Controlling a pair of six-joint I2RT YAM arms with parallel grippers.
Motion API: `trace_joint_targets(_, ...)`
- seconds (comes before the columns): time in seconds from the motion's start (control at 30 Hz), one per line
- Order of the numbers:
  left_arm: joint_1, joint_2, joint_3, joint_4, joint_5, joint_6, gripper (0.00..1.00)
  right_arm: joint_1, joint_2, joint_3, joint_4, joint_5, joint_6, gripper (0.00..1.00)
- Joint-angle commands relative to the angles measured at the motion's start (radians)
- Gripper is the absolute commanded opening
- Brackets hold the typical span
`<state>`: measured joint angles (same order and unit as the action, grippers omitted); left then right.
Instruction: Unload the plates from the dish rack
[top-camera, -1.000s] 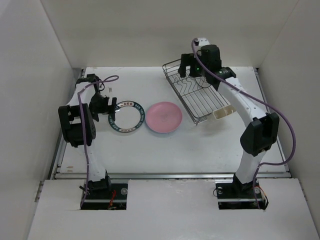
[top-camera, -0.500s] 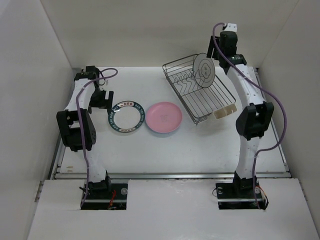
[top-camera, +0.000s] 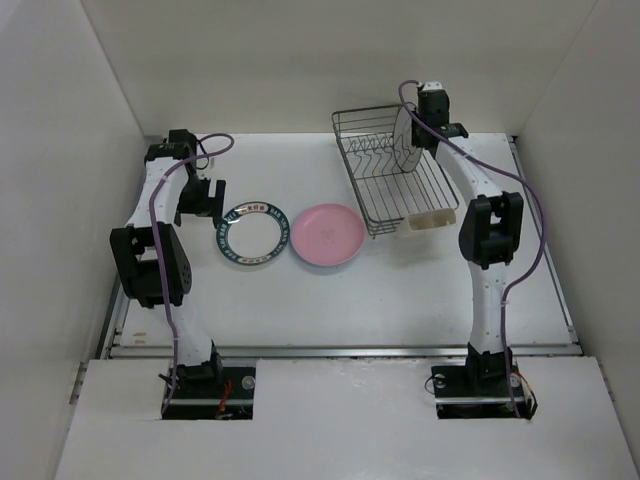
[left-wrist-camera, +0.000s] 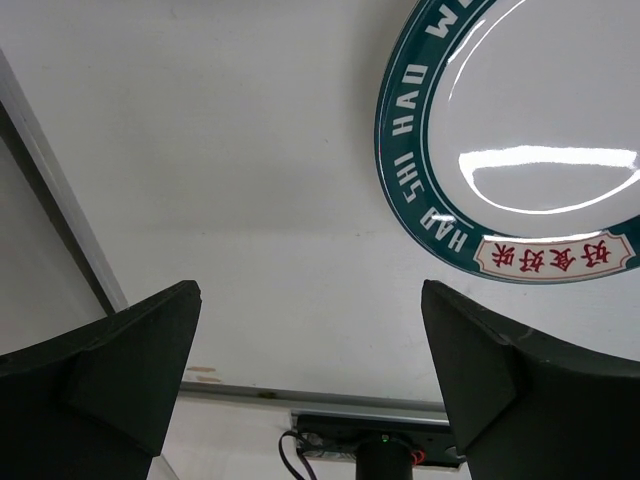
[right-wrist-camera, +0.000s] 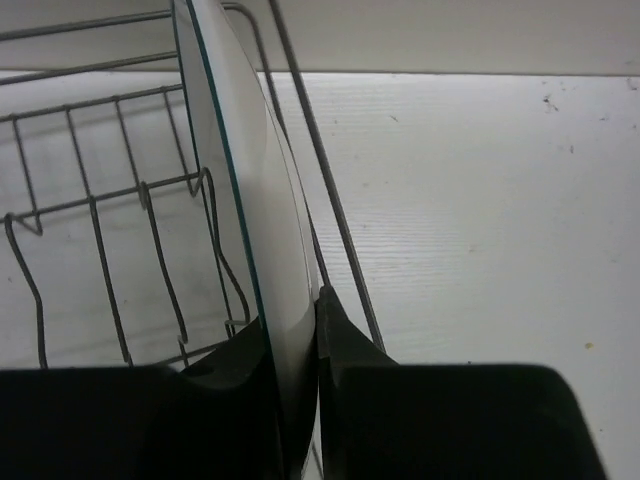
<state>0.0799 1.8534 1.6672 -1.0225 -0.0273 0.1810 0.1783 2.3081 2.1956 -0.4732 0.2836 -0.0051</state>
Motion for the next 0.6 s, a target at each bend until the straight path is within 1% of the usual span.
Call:
trace_joint_targets(0.0, 0.001, -0.059, 0.023, -0.030, 0.016, -0.009, 0.91, 0.004, -0.059, -0.027, 0.050, 0.031, 0.031, 0.00)
trace_joint_targets(0.27, 0.001, -0.077, 0.023, -0.039, 0.026, -0.009, 0.91, 0.004, -0.193, -0.027, 0.080, 0.031, 0.022, 0.00)
trace_joint_targets(0.47, 0.001, -0.086, 0.014, -0.039, 0.044, -0.009, 0.91, 0.004, -0.277, -0.027, 0.102, 0.031, -0.029, 0.00)
trace_joint_targets(0.57, 0.001, -0.086, 0.014, -0.039, 0.044, -0.009, 0.91, 0.004, -0.320, -0.046, 0.111, -0.004, -0.029, 0.00)
